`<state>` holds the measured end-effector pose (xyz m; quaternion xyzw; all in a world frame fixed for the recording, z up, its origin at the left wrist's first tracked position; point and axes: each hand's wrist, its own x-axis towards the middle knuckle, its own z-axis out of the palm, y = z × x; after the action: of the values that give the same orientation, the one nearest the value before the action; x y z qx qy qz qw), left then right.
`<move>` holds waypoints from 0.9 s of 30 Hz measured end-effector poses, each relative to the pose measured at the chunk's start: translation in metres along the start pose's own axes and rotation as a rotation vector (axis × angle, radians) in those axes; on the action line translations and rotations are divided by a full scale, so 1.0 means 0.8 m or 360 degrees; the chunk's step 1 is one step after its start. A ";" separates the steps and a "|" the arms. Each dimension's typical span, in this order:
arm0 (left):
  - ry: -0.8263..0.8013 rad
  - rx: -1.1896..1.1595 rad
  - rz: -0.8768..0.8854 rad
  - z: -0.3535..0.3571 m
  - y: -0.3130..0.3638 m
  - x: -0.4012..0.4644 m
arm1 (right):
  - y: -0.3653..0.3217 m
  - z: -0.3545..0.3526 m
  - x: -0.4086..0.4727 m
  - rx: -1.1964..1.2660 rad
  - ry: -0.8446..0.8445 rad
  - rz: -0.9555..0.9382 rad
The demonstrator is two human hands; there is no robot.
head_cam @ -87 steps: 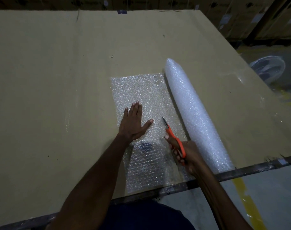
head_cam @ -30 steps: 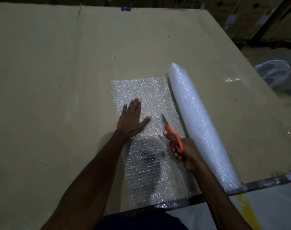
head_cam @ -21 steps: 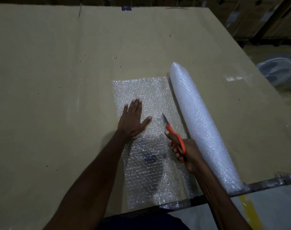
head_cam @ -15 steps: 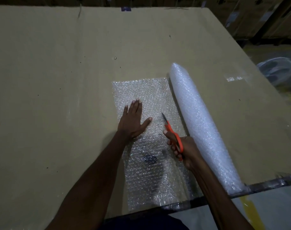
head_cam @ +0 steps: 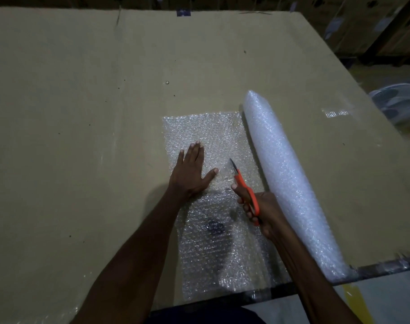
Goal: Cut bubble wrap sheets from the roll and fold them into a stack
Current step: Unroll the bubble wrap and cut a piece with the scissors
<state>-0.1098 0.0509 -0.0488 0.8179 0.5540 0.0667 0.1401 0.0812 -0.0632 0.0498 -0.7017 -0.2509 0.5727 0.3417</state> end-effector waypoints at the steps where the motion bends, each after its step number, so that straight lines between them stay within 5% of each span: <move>1: -0.0002 -0.0005 -0.0002 -0.001 0.000 0.000 | 0.000 -0.001 -0.001 0.0002 -0.0006 -0.0001; 27: 0.0034 -0.0005 -0.0005 0.006 -0.003 -0.005 | -0.009 0.011 0.028 0.0040 -0.0012 -0.0029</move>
<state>-0.1119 0.0476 -0.0539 0.8160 0.5567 0.0761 0.1356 0.0781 -0.0406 0.0402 -0.6929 -0.2515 0.5751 0.3548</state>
